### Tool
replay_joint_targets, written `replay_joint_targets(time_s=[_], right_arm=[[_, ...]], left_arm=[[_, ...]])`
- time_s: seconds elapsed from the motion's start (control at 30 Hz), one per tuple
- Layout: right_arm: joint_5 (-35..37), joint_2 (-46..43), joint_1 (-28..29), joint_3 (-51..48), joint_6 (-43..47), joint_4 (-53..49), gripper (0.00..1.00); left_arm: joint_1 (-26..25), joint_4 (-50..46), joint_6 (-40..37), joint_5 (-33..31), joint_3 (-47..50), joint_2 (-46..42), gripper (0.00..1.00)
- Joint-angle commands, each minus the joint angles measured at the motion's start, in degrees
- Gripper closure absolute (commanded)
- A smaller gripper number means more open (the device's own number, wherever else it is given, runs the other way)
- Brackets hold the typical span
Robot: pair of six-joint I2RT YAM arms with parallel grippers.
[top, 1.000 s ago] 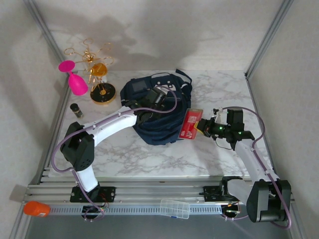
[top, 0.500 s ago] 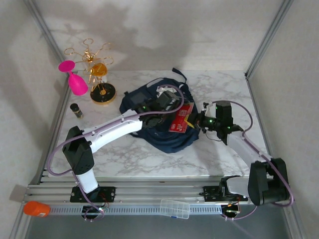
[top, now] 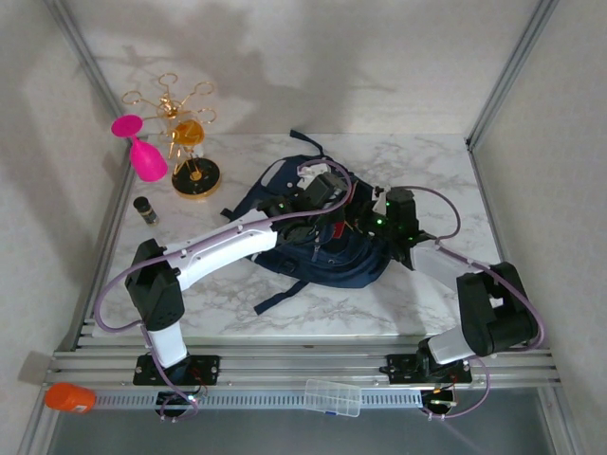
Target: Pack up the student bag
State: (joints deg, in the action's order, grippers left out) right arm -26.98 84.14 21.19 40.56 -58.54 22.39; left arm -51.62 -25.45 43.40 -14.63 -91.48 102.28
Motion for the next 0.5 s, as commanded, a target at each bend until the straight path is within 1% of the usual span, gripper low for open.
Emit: replay_joint_targets(time_s=[0.0, 0.07, 0.13, 0.23, 0.3, 0.37, 0.43, 0.47], right_arm=[[2.47, 1.02, 3.25, 1.25, -1.83, 3.50, 0.79], [1.45, 0.97, 3.40, 2.26, -1.04, 1.12, 0.71], [1.93, -0.06, 2.95, 2.77, 0.24, -1.61, 0.59], [3.49, -3.11, 1.90, 3.25, 2.09, -5.41, 0.49], [5.61, -4.85, 1.25, 3.92, 3.99, -9.52, 0.45], [7.32, -5.54, 0.60, 4.59, 5.99, -14.31, 0.44], [7.78, -5.10, -0.33, 4.81, 6.69, -17.63, 0.48], [7.73, -4.99, -0.53, 4.44, 6.62, -17.63, 0.50]], left_arm=[[1.63, 5.68, 1.71, -3.48, 0.20, -1.72, 1.00], [2.03, 5.87, 1.37, -3.65, 0.75, -1.93, 1.00], [2.37, 6.60, 0.86, -3.31, 1.45, -2.47, 1.00], [2.64, 6.63, 0.61, -3.21, 1.92, -2.87, 1.00], [2.66, 6.98, 0.43, -2.86, 2.33, -3.18, 1.00], [2.66, 7.35, 0.37, -2.77, 3.00, -3.89, 1.00], [2.80, 7.81, 0.28, -2.87, 3.89, -4.49, 1.00], [2.90, 7.99, 0.48, -2.58, 4.24, -4.66, 1.00]])
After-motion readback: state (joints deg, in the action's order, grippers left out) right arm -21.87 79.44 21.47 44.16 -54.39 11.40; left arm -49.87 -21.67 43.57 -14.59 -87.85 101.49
